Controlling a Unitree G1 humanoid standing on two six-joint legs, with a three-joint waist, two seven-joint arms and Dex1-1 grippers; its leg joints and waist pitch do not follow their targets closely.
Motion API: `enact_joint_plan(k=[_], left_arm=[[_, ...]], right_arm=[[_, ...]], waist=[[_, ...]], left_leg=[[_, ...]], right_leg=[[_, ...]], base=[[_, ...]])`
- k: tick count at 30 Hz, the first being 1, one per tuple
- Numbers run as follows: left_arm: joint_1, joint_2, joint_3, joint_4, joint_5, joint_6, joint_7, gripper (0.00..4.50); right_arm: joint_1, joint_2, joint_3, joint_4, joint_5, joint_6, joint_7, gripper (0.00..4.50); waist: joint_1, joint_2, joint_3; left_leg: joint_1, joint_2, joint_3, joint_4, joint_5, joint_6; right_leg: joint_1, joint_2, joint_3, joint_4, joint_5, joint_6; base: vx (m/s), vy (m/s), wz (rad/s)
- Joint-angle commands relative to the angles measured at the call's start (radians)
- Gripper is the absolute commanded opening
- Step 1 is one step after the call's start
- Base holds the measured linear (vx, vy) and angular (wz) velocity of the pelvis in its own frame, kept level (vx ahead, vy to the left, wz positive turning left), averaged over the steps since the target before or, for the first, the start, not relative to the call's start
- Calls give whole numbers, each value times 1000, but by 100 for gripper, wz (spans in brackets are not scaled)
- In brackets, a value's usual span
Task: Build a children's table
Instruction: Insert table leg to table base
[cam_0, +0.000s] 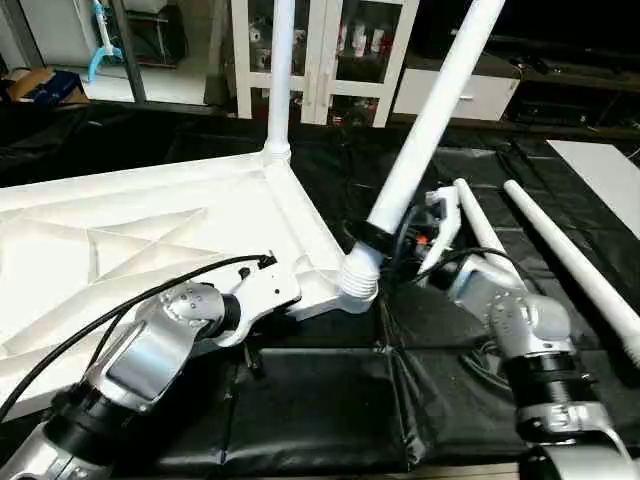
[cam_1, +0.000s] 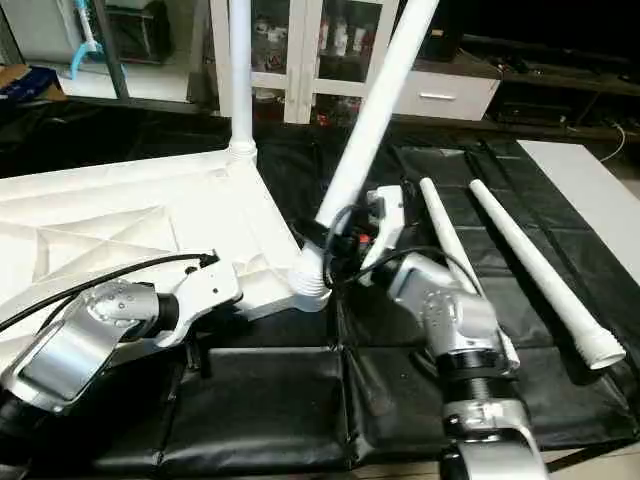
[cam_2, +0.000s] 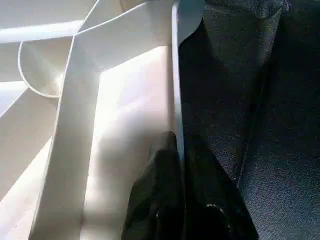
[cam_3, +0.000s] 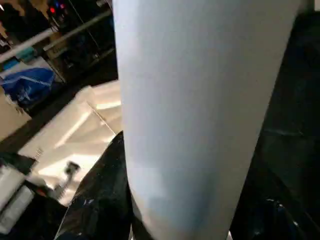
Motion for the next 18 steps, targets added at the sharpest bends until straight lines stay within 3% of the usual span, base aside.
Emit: enact_joint_plan(k=[1, 4, 7, 12, 14, 18], left_arm=[[24, -8, -14, 1, -22, -49, 5, 3], [24, -9, -16, 2, -19, -60, -2, 3], [24, -10, -16, 4, -15, -63, 2, 3], [32, -11, -17, -7, -20, -79, -1, 3], [35, -12, -17, -14, -25, -80, -4, 3], [39, -12, -14, -22, -29, -90, -9, 3]], right_arm=[[-2, -19, 8, 19, -28, -25, 18, 186], [11, -26, 9, 57, -34, -29, 42, 186], [13, -22, 4, 83, -34, -36, 42, 186], [-20, 1, -15, 201, -61, -112, 9, 186], [-37, 5, -18, 241, -78, -141, -4, 186], [-59, 7, -12, 288, -104, -174, -12, 186]], waist=[[5, -10, -58], [7, -12, -62], [8, -13, -59], [4, -13, -57], [5, -19, -59], [5, -19, -59]], left_leg=[[5, 34, -9, -78, -184, 6], [3, 33, -5, -75, -152, 19], [4, 34, -5, -77, -159, 20], [5, 35, -7, -79, -189, 9], [5, 35, -6, -78, -184, 9], [4, 35, -5, -77, -169, 18]], right_leg=[[35, -73, 41, -88, -380, -147], [38, -71, 41, -83, -331, -160], [37, -72, 41, -85, -340, -165], [33, -73, 40, -89, -382, -165], [35, -74, 40, -87, -379, -165], [35, -72, 40, -85, -353, -169]], base=[[0, 0, 0], [0, 0, 0], [0, 0, 0], [0, 0, 0], [0, 0, 0], [0, 0, 0]])
